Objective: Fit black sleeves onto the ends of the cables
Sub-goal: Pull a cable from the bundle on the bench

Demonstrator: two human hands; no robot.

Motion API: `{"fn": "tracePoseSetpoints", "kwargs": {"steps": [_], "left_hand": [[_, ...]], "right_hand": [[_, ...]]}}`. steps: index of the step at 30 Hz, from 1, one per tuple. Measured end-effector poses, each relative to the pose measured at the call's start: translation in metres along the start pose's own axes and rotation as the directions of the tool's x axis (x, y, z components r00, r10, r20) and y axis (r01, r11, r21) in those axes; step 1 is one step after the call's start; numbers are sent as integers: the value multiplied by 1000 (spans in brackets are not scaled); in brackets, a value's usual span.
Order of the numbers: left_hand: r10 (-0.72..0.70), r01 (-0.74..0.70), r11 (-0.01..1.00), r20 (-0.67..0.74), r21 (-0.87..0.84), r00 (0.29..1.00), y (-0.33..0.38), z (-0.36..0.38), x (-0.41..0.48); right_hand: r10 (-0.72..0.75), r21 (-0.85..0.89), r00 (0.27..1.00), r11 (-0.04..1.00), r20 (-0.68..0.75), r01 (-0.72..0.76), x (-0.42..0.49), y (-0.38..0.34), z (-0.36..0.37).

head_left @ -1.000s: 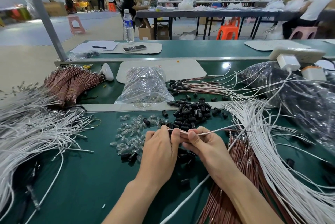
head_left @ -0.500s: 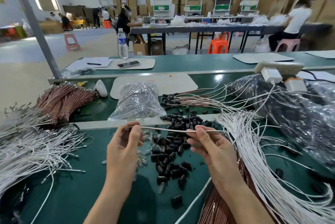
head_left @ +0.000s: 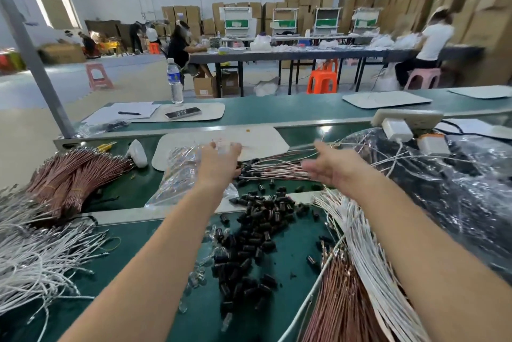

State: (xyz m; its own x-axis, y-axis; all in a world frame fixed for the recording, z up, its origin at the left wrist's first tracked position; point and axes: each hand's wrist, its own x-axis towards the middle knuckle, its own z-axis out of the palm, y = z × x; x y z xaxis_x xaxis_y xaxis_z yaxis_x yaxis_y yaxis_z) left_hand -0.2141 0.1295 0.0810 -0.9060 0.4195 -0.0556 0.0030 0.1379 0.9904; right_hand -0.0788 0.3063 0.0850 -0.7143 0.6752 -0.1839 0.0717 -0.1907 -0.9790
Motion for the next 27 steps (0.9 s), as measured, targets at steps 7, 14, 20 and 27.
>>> {"fn": "tracePoseSetpoints", "kwargs": {"steps": [7, 14, 20, 27], "left_hand": [[140, -371, 657, 377, 656, 915, -45, 19, -35], [-102, -461, 406, 541, 789, 835, -56, 67, -76], [-177, -419, 357, 501, 835, 847, -75, 105, -89], [-29, -441, 433, 502, 786, 865, -80, 102, -104]], "right_hand": [[23, 19, 999, 1000, -41, -22, -12, 66, -35], [-141, -166, 984, 979, -110, 121, -34, 73, -29], [-187, -206, 972, 966, -140, 156, -46, 88, -17], [-237, -312, 963, 932, -132, 186, -51, 100, -15]]}}
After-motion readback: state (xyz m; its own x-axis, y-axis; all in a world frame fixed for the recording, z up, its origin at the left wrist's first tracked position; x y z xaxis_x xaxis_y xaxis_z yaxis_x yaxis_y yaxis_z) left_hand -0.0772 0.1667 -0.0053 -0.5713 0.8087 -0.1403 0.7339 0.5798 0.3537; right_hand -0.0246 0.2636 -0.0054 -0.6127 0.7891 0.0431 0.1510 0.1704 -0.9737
